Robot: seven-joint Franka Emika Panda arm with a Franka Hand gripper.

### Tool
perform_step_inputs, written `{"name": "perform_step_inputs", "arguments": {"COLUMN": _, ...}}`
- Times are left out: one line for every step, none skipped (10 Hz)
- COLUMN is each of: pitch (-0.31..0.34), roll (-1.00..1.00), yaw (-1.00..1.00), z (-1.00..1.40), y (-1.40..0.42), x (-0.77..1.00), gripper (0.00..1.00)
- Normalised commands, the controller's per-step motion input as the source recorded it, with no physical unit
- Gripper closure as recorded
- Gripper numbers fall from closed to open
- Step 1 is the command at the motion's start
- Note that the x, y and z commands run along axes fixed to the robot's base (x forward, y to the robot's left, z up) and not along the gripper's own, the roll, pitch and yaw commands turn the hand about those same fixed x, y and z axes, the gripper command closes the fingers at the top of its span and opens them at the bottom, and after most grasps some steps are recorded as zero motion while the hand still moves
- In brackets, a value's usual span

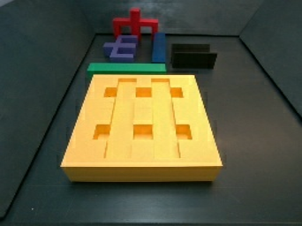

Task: Pick up the green object. Move up. Move to above the board. Insert the green object.
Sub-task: Pick up the green object.

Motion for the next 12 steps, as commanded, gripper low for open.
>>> {"name": "perform_step_inputs", "arguments": {"pitch": -0.020, "roll": 0.00, "yaw": 0.00, "z": 0.00, "y": -0.04, "x": 0.00, "gripper": 0.00}}
{"name": "perform_step_inputs", "arguments": {"pitch": 0.000, "roll": 0.00, "yaw": -0.14, "z": 0.00, "y": -0.03, "x": 0.11, "gripper": 0.00}}
{"name": "perform_step_inputs", "arguments": {"pitch": 0.000, "roll": 0.03, "yaw": -0.37, "z": -0.15, "y": -0.17, "x": 0.00, "gripper": 0.00}}
{"name": "perform_step_inputs", "arguments": {"pitch": 0.000, "roll": 0.00, "yaw": -0.50, "z": -0.17, "y": -0.38, "x": 0.00, "gripper": 0.00}}
{"name": "perform_step_inputs", "arguments": {"pitch": 0.000, "roll": 0.00, "yaw": -0.59, "z": -0.11, "y": -0.63, "x": 0.04, "gripper": 0.00}}
{"name": "perform_step_inputs", "arguments": {"pitch": 0.000, "roll": 0.04, "yaw": -0.72, "z": -0.05, "y": -0.55, "x": 0.03, "gripper": 0.00}}
{"name": "perform_step_inputs", "arguments": {"pitch": 0.000, "roll": 0.02, "yaw": -0.77, "z": -0.05, "y": -0.50, "x": 0.03, "gripper": 0.00}}
{"name": "perform_step_inputs", "arguments": {"pitch": 0.000, "roll": 0.00, "yaw": -0.81, "z": -0.07, "y": -0.45, "x": 0.02, "gripper": 0.00}}
{"name": "perform_step_inputs", "arguments": {"pitch": -0.034, "roll": 0.00, "yaw": -0.84, "z": -0.20, "y": -0.41, "x": 0.00, "gripper": 0.00}}
{"name": "perform_step_inputs", "arguments": {"pitch": -0.069, "roll": 0.00, "yaw": -0.93, "z": -0.31, "y": -0.26, "x": 0.00, "gripper": 0.00}}
{"name": "perform_step_inputs", "arguments": {"pitch": -0.070, "roll": 0.00, "yaw": -0.97, "z": -0.36, "y": -0.19, "x": 0.00, "gripper": 0.00}}
{"name": "perform_step_inputs", "arguments": {"pitch": -0.051, "roll": 0.00, "yaw": -0.96, "z": -0.47, "y": -0.15, "x": 0.00, "gripper": 0.00}}
